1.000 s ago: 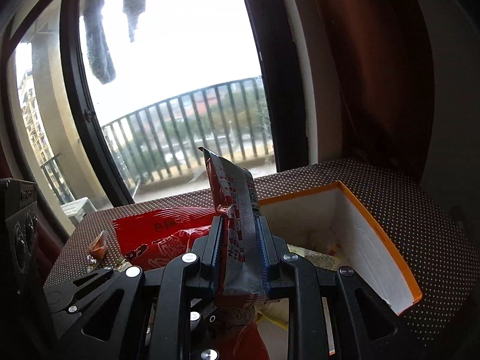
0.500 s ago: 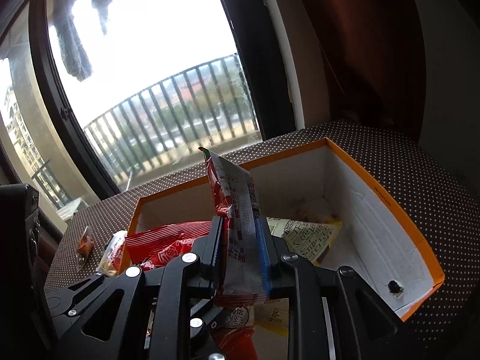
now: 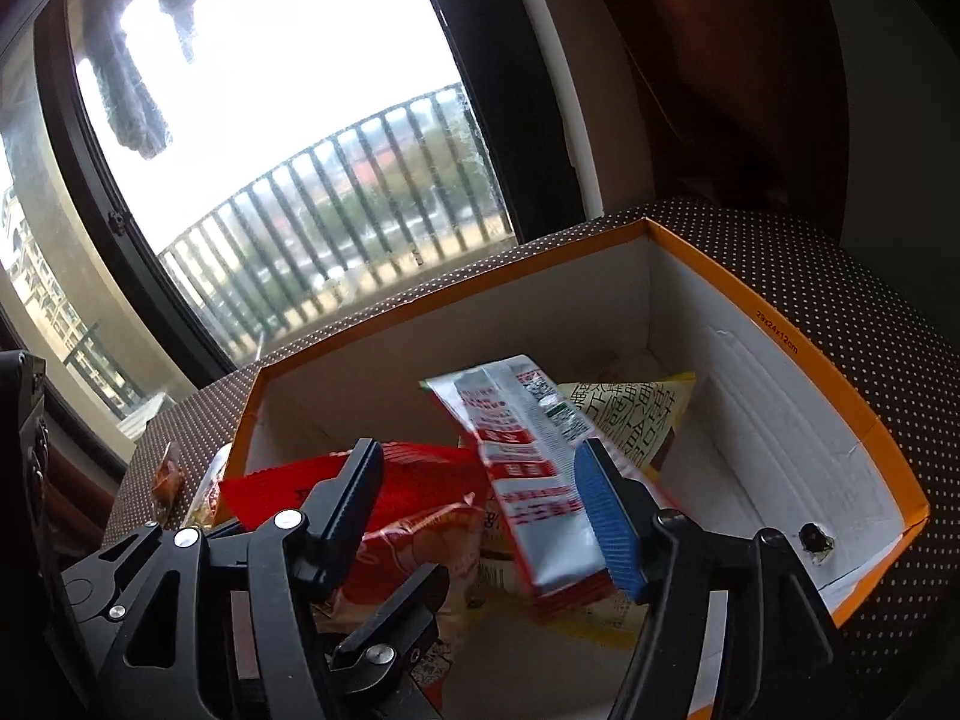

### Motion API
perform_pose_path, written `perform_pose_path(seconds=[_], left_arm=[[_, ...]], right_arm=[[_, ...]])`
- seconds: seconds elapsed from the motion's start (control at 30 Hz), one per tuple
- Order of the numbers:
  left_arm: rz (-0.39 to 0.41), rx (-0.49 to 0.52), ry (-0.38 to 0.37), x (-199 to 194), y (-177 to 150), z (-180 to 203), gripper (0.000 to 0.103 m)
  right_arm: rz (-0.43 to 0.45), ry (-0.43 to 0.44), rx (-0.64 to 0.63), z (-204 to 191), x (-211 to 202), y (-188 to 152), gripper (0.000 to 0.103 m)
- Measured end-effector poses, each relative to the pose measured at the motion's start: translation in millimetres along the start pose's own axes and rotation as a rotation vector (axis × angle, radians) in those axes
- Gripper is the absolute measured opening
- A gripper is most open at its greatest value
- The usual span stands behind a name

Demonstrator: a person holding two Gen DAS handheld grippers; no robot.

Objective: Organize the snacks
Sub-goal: 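Carry both snacks over the orange box and open both grippers to drop them, then withdraw both grippers from the box back toward the remaining snacks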

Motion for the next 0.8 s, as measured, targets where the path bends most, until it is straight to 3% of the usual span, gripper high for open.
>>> perform_pose_path(seconds=[0.43, 0.8], left_arm=[[0.117, -0.045, -0.006, -49.7, -23.5, -0.8, 0.089], [0.225, -0.126, 0.010, -91.3, -51.5, -42.1, 0.092]], right_arm=[[0.032, -0.020, -0.013, -18.5, -32.3, -11.3, 0.084], [0.112, -0.021, -0.123, -78.0, -62.1, -23.2, 0.086]])
Point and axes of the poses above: each gripper's, at about its wrist camera, not at the fingertips, and x roughly the way its jaws point, z to its right, y to its top, the point moved 6 cm from there along x, roughly the way its jaws point, and after that the axes turned 5 degrees about -z, right-handed, at the moved point
